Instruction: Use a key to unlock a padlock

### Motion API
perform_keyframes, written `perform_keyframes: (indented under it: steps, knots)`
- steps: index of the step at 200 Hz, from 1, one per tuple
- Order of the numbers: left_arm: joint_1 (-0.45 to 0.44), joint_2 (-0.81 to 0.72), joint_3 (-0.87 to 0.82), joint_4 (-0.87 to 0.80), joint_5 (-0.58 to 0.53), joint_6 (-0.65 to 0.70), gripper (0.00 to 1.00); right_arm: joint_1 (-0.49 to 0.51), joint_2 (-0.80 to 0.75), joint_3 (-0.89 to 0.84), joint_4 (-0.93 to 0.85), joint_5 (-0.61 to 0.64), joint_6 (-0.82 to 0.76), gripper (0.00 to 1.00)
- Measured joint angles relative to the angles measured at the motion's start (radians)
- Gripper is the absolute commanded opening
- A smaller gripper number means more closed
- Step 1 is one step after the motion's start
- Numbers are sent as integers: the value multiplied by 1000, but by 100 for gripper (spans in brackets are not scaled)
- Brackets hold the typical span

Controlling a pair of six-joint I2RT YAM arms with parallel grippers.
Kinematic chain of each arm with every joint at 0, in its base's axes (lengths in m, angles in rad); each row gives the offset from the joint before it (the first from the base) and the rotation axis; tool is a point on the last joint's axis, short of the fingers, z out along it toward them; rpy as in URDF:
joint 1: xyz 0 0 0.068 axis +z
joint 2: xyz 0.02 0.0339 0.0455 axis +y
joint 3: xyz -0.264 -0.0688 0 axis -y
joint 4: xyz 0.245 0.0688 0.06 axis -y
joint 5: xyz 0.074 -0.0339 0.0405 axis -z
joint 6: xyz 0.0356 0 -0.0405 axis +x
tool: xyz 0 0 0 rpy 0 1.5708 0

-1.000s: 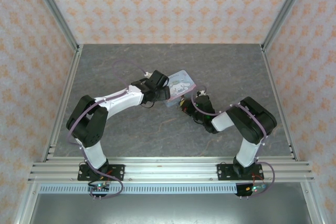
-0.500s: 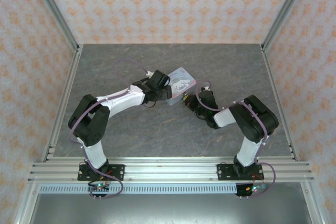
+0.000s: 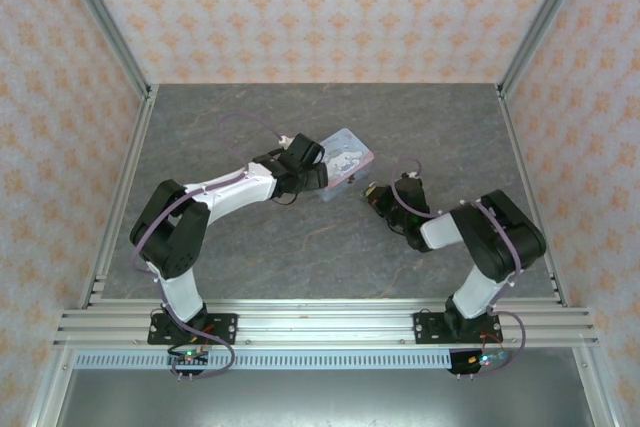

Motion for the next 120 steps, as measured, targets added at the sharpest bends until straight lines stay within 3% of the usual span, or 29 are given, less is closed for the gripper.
perform_keyframes:
  steps: [17,36,49,89,109,114,120]
  knots:
    - [0,-6,-2,-6,4,0,83,-7,-84,-40,-59,7,-6,17]
    - [0,-21,-8,-25,18,0,83,-22,-200,-85,-154,21,-6,35]
    - [0,-43,-19,-49,26,0,83,-27,-322,-121,-241,40,-5,51]
    - [0,-142,-26,-99,36,4,85,-35,-813,-160,-587,101,-3,73]
    - [1,-212,-27,-122,32,8,86,-48,-988,-156,-724,125,-1,85]
    - [2,-230,-27,-127,28,8,86,-51,-1009,-153,-750,130,3,97]
    - [3,-256,-27,-134,22,10,87,-54,-1026,-145,-788,137,3,100]
